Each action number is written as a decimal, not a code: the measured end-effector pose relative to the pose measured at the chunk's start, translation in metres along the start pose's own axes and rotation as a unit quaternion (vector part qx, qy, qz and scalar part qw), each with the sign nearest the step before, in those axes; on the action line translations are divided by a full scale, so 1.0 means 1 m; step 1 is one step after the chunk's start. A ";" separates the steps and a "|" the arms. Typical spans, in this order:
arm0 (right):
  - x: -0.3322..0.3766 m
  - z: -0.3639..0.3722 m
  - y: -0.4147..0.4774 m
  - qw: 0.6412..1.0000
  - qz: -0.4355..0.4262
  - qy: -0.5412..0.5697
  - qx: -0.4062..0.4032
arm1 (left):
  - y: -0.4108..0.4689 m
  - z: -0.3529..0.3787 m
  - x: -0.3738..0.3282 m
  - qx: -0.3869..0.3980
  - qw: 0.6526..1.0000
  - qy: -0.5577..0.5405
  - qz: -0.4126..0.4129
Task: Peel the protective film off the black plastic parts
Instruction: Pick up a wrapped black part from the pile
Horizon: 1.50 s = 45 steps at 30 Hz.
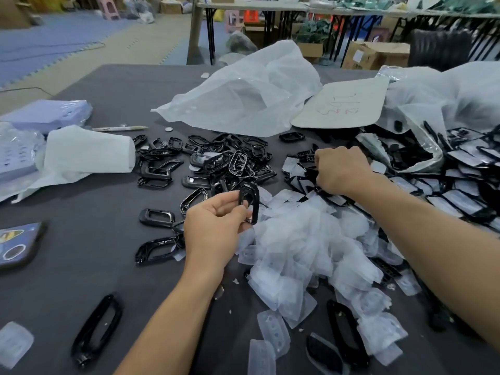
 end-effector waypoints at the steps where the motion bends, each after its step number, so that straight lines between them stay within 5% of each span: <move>1: 0.001 0.002 -0.001 1.000 -0.004 0.022 0.012 | 0.001 -0.001 0.001 -0.002 1.000 -0.010 -0.006; 10: 0.001 -0.007 -0.022 0.962 0.084 0.257 -0.039 | 0.004 0.000 0.001 0.010 0.999 -0.031 -0.011; 21: 0.003 -0.016 -0.039 0.916 0.192 0.336 -0.106 | 0.002 0.000 0.003 0.014 1.000 -0.024 -0.012; 25: 0.021 -0.025 -0.061 0.864 0.149 0.451 -0.169 | -0.001 0.003 0.004 0.013 1.000 -0.018 -0.010; 30: 0.086 -0.028 -0.096 0.796 0.026 0.592 -0.123 | 0.001 0.003 0.000 0.006 1.000 0.004 0.014; 38: 0.097 -0.007 -0.114 0.667 0.028 0.744 -0.039 | 0.002 0.003 0.001 -0.013 0.999 -0.013 0.026; 45: 0.088 -0.004 -0.115 0.620 0.042 0.783 -0.035 | -0.002 0.002 -0.009 -0.006 0.997 -0.069 0.014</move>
Point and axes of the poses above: each hand's wrist, its own y-axis towards the middle knuckle, its own z-axis out of the palm, x = y × z, the point moved 3 cm from there along y, towards the middle knuckle
